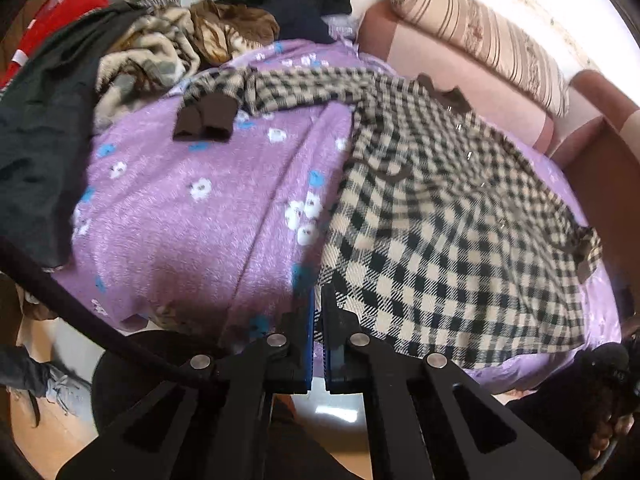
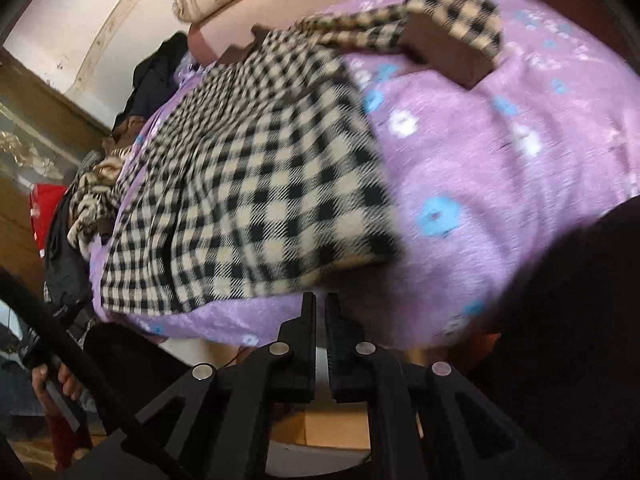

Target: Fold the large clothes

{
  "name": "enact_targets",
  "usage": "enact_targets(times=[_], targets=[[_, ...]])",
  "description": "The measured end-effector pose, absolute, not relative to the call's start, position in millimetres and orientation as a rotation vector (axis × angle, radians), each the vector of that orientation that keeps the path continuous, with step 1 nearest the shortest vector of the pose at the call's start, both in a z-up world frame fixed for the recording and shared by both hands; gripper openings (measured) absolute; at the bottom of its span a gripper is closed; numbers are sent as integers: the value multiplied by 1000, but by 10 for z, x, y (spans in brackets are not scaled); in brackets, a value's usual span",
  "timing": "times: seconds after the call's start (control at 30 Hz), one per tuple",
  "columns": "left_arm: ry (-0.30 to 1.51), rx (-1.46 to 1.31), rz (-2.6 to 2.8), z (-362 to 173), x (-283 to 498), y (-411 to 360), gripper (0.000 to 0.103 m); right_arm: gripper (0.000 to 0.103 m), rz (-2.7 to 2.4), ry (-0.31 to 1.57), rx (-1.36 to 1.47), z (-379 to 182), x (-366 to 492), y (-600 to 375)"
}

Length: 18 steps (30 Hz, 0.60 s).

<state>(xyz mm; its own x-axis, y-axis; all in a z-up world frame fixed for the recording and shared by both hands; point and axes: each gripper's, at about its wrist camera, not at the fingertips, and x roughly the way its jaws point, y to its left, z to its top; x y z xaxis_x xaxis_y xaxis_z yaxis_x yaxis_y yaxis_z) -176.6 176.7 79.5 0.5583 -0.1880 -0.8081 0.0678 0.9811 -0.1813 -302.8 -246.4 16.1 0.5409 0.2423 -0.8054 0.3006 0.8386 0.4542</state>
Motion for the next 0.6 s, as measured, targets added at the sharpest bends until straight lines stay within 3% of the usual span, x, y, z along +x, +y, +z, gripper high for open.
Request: enact_targets(times=[0.07, 0.1, 0.13, 0.2, 0.23, 0.37, 0.6], targets=[[924, -135, -151, 903, -1801, 1755, 4, 6, -81, 959, 599, 305, -3063, -2651], [908, -133, -157, 953, -1798, 1719, 6, 15, -116, 935, 599, 378, -3040, -2768], [898, -131, -167, 992, -1793, 1683, 15, 38, -163, 913, 604, 438, -3003, -2909], [879, -149, -194, 1047, -1757, 1590, 32, 68, -260, 839, 627, 521, -2929, -3235], [870, -161, -210, 1058, -1740, 1541, 36, 69, -325, 810, 616, 544, -2870, -3395], [885, -149, -276, 1048, -1653, 1212, 36, 68, -446, 839, 453, 537, -2469, -3655], [893, -18, -315, 947, -1460, 631, 39, 73, -429, 975, 38, 204, -1691, -3348]])
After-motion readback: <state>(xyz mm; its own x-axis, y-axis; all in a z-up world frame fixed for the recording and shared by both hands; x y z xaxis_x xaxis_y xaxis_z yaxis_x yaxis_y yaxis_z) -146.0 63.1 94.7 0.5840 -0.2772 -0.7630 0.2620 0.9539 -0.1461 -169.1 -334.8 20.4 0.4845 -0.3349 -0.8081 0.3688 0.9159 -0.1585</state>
